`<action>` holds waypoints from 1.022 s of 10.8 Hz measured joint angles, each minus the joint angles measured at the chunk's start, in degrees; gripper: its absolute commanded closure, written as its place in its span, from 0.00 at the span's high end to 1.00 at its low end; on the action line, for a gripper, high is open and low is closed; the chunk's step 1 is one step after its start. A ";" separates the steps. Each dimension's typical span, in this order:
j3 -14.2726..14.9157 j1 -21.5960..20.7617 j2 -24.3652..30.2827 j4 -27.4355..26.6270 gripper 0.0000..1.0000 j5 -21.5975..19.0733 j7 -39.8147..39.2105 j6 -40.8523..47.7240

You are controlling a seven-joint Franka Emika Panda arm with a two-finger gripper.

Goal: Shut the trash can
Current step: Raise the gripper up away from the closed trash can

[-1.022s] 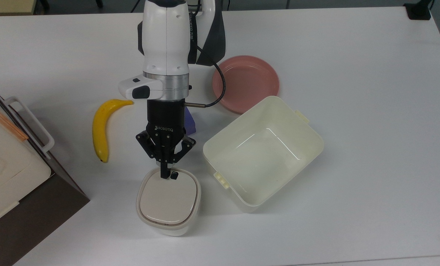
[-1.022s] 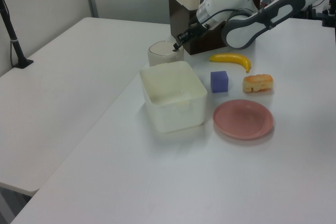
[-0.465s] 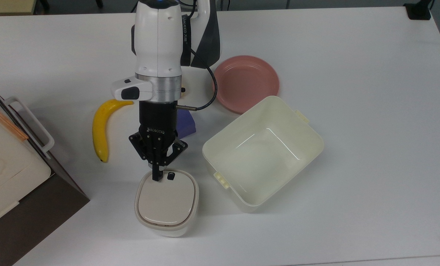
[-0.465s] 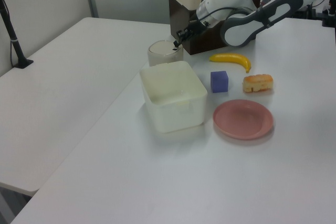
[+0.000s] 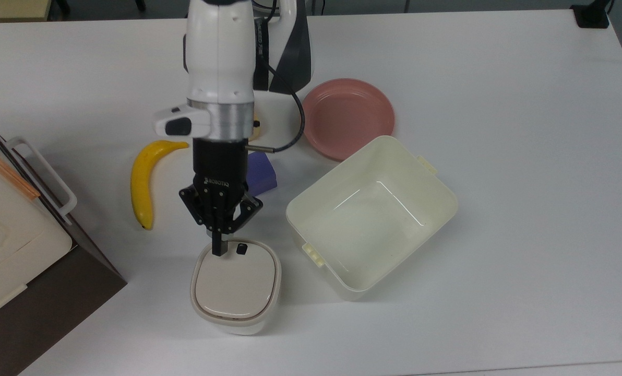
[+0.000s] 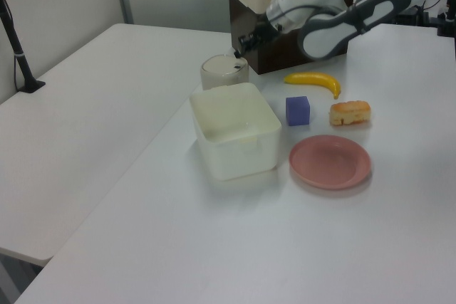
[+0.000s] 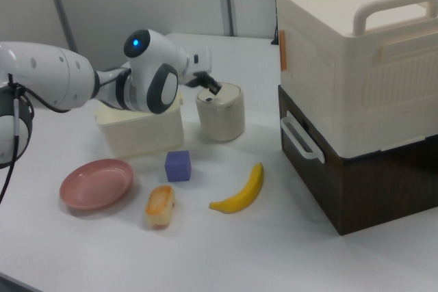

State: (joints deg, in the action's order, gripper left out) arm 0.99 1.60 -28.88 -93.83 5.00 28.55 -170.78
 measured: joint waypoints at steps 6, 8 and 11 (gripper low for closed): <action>-0.17 -0.02 14.16 1.80 0.00 -6.80 0.00 21.99; -0.17 -0.02 19.63 1.90 0.00 -6.82 -0.50 35.83; -0.16 0.84 28.43 1.94 0.00 -6.98 -5.77 56.56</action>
State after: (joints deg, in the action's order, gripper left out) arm 0.83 2.44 -0.45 -91.89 -1.99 22.78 -114.21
